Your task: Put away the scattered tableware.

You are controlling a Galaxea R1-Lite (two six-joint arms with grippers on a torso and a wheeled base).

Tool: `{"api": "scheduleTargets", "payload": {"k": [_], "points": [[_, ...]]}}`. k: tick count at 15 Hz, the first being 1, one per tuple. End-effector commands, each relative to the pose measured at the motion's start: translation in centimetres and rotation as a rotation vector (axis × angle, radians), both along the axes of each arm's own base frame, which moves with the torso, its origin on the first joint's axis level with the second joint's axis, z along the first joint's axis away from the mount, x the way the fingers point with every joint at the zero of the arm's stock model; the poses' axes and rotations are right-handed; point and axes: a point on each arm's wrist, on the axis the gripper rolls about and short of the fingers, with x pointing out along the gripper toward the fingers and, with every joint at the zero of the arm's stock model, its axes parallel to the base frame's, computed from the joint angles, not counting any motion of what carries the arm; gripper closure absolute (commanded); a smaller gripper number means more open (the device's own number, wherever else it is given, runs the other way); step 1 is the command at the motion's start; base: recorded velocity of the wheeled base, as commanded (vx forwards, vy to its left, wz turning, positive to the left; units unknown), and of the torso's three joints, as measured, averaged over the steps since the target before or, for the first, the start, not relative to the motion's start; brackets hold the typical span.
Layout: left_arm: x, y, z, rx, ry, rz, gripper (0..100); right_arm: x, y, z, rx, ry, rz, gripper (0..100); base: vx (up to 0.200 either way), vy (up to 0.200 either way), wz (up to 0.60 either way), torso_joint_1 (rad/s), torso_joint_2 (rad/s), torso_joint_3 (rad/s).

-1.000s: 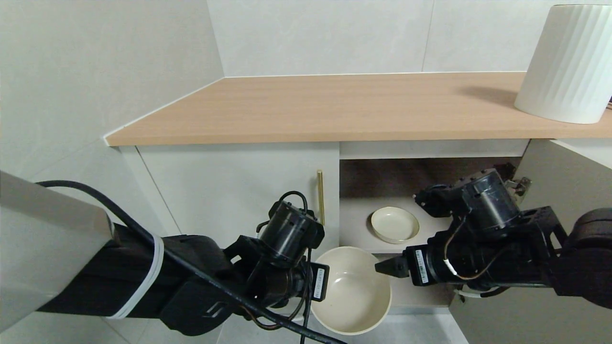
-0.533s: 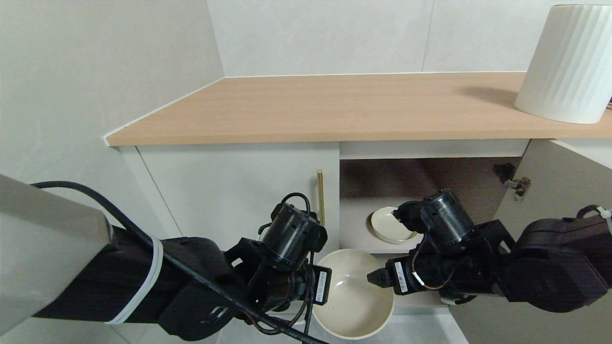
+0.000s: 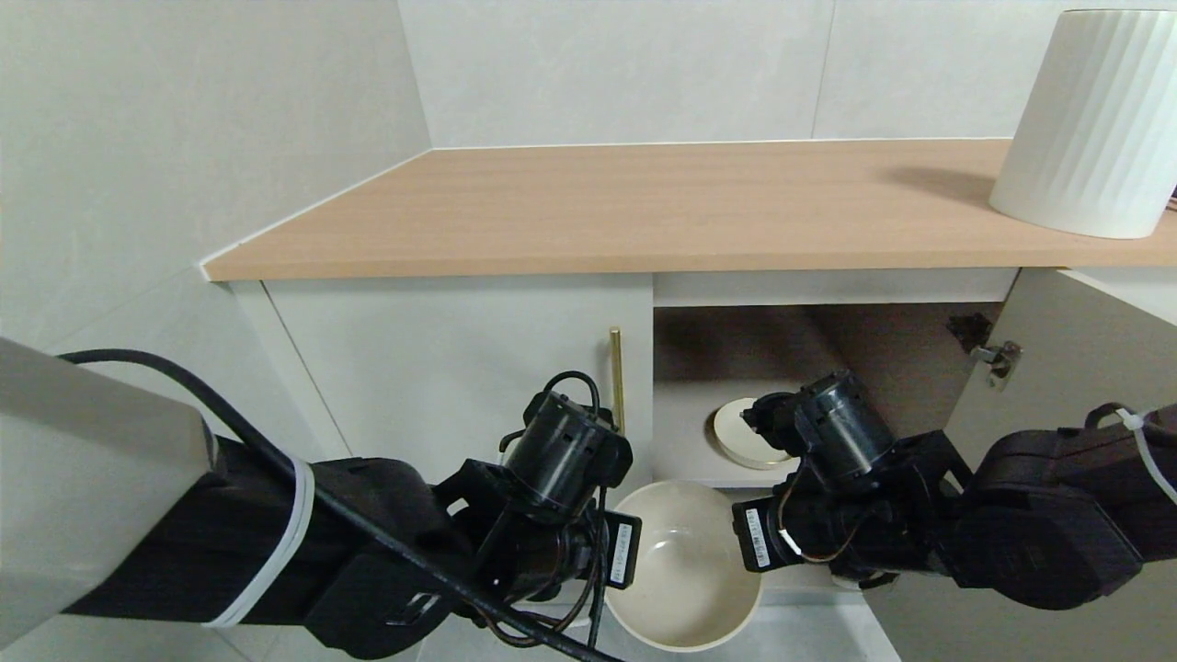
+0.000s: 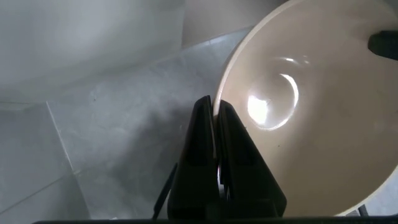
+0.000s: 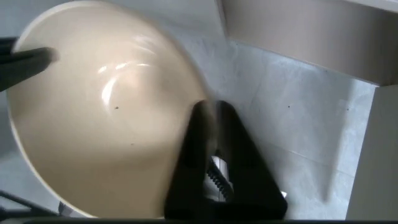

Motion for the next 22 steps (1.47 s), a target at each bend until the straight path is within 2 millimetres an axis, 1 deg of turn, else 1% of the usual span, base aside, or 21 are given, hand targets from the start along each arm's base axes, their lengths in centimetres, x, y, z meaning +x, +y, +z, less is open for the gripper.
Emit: {"api": "scheduleTargets", "payload": {"k": [1,9,10,16,18,22], "points": [[0.0,0.1,0.0,0.003,0.000,0.002,100,0.0,0.0,0.0,-0.003,-0.001,-0.004,100,0.000,0.000,0.00,0.000,0.00,0.000],[0.1,0.0,0.1,0.002,-0.009,0.013,100,0.1,0.0,0.0,-0.001,-0.002,-0.005,100,0.000,0.000,0.00,0.000,0.00,0.000],[0.2,0.0,0.1,0.007,-0.015,0.020,0,0.1,0.0,0.0,-0.002,0.000,-0.005,100,0.000,0.000,0.00,0.000,0.00,0.000],[0.4,0.0,0.4,-0.004,-0.025,0.033,0,0.2,-0.3,-0.4,-0.016,0.007,-0.007,100,0.000,0.000,0.00,0.000,0.00,0.000],[0.4,0.0,0.5,-0.005,-0.028,0.034,0,1.7,-1.6,-0.9,-0.032,0.021,-0.066,100,0.000,0.000,0.00,0.000,0.00,0.000],[0.4,0.1,0.5,-0.006,-0.029,0.035,0,5.7,-4.6,-1.3,-0.019,0.015,-0.211,100,0.000,0.000,0.00,0.000,0.00,0.000]]}}
